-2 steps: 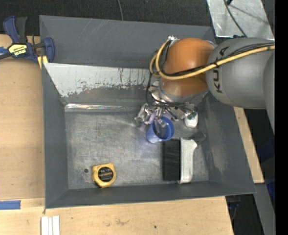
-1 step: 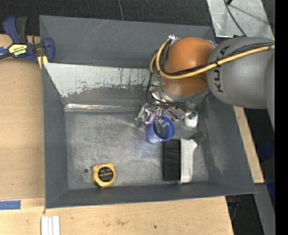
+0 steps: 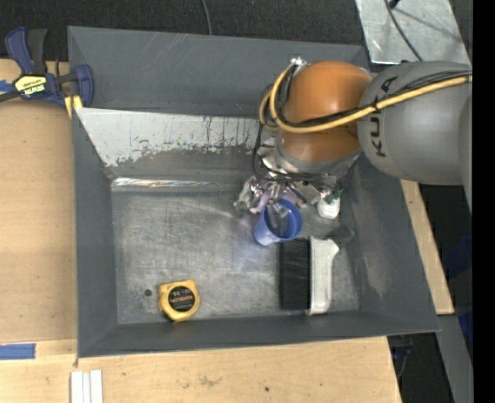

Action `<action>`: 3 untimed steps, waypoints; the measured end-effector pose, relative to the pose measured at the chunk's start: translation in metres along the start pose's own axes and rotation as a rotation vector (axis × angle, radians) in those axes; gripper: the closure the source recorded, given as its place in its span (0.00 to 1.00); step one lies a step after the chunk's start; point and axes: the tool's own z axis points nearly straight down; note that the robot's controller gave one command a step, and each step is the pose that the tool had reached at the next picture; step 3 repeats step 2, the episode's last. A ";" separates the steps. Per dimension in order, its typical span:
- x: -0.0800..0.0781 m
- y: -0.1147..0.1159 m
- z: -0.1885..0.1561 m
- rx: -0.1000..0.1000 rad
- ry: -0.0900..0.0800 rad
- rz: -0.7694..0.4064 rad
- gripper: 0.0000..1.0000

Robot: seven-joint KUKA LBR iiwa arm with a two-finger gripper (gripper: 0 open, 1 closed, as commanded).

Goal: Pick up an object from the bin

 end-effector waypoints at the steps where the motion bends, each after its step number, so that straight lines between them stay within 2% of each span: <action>1: 0.000 0.000 -0.009 -0.003 0.003 0.001 1.00; 3: 0.000 0.000 -0.021 -0.003 0.004 0.002 1.00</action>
Offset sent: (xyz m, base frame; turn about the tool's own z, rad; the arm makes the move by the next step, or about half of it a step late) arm 0.0001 0.0001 0.0456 0.0000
